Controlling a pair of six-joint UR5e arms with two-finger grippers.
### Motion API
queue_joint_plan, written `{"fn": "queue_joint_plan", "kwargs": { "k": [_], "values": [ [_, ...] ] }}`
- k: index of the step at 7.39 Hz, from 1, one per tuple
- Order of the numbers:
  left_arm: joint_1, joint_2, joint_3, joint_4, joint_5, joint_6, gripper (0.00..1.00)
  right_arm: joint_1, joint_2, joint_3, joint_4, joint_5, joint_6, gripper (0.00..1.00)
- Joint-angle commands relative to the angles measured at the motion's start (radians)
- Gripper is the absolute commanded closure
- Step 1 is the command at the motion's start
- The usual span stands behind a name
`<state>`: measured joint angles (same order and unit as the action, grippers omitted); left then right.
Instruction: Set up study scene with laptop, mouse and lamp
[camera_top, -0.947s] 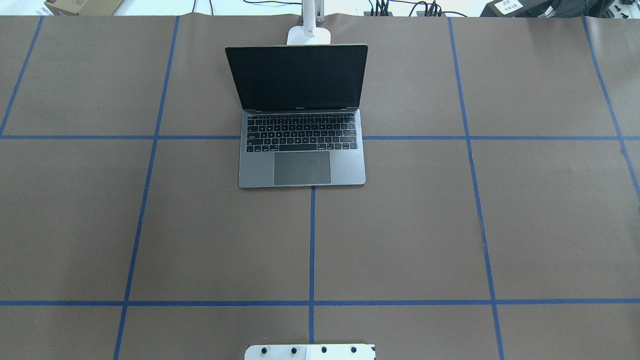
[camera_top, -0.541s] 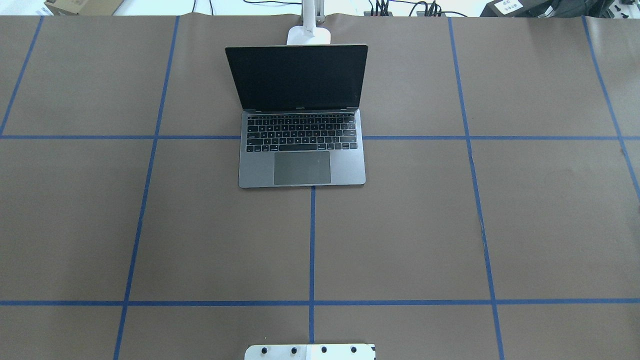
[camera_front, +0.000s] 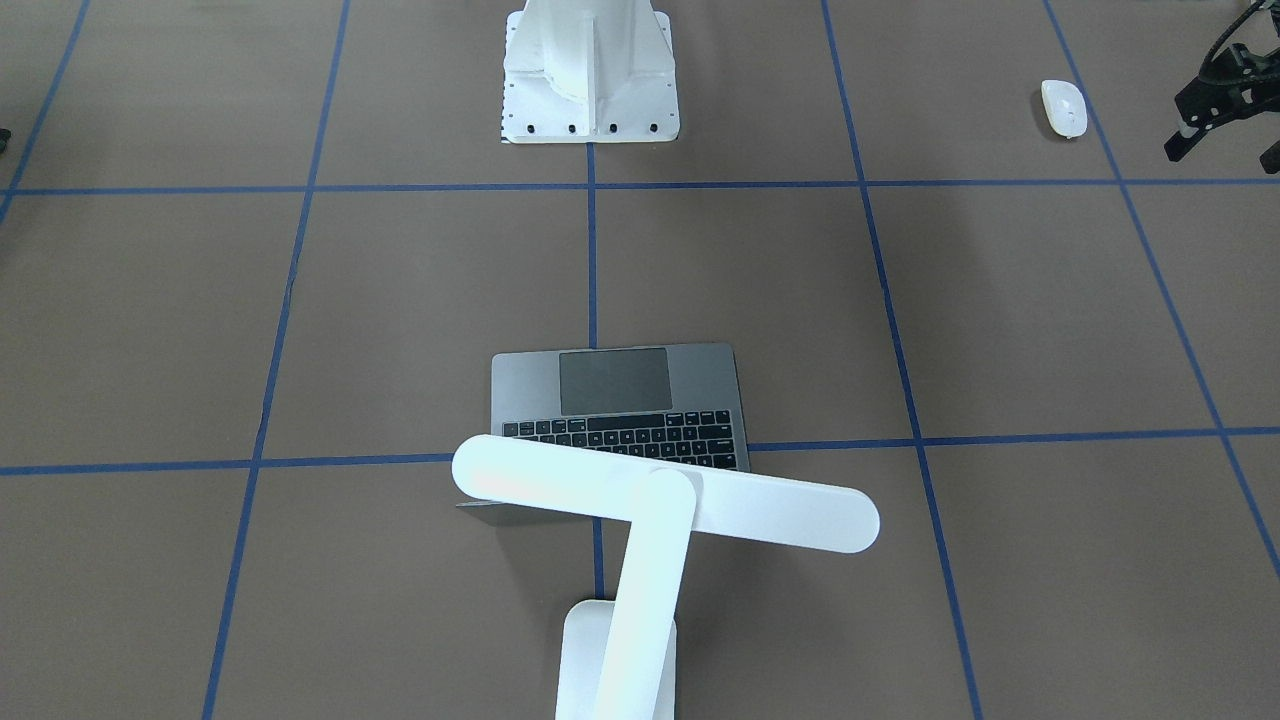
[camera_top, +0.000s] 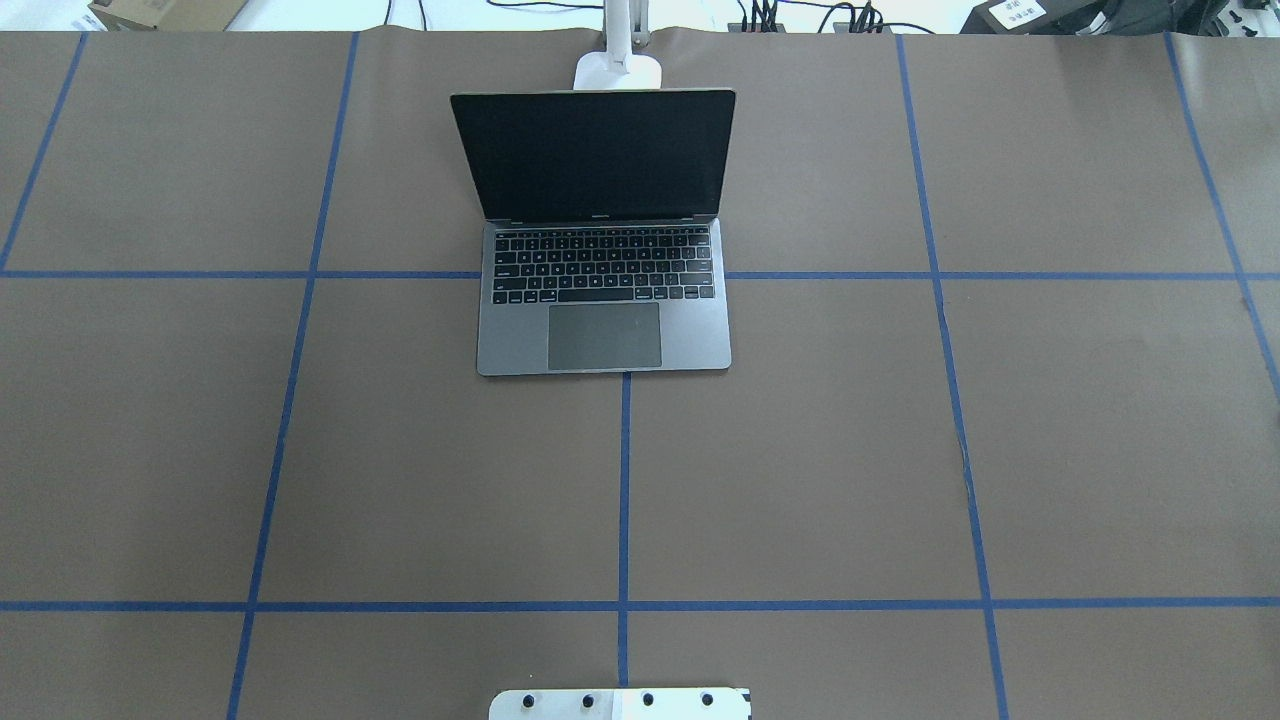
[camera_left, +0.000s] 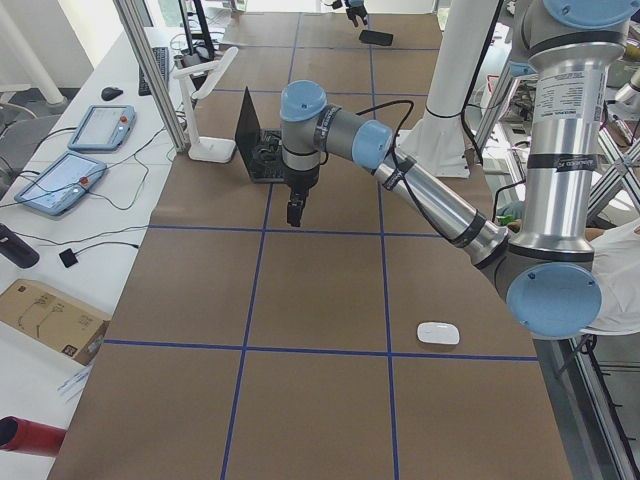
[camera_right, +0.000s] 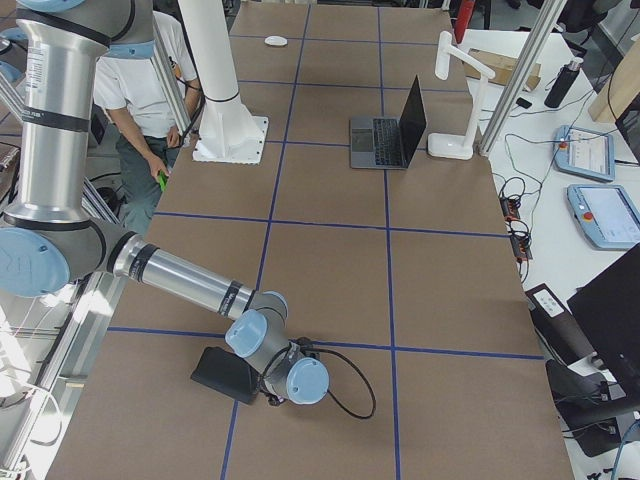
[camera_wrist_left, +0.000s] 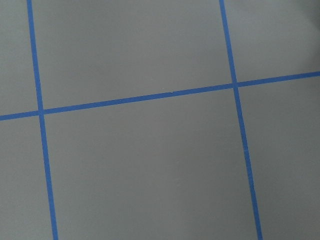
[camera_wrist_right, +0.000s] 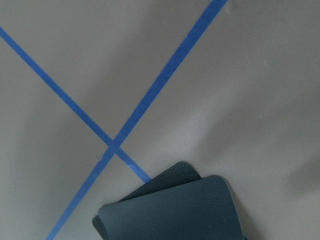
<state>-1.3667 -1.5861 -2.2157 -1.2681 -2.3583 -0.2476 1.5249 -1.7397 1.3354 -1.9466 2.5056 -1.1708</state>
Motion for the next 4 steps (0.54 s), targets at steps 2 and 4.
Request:
{"fn": "queue_joint_plan", "kwargs": {
  "k": [2, 4],
  "values": [
    [-0.002, 0.000, -0.036, 0.001, 0.002, -0.009, 0.00, -0.003, 0.015, -0.039, -0.051, 0.056, 0.005, 0.10],
    [-0.003, 0.000, -0.050, 0.004, 0.002, -0.010, 0.00, -0.011, 0.046, -0.056, -0.042, 0.038, -0.031, 0.13]
  ]
}}
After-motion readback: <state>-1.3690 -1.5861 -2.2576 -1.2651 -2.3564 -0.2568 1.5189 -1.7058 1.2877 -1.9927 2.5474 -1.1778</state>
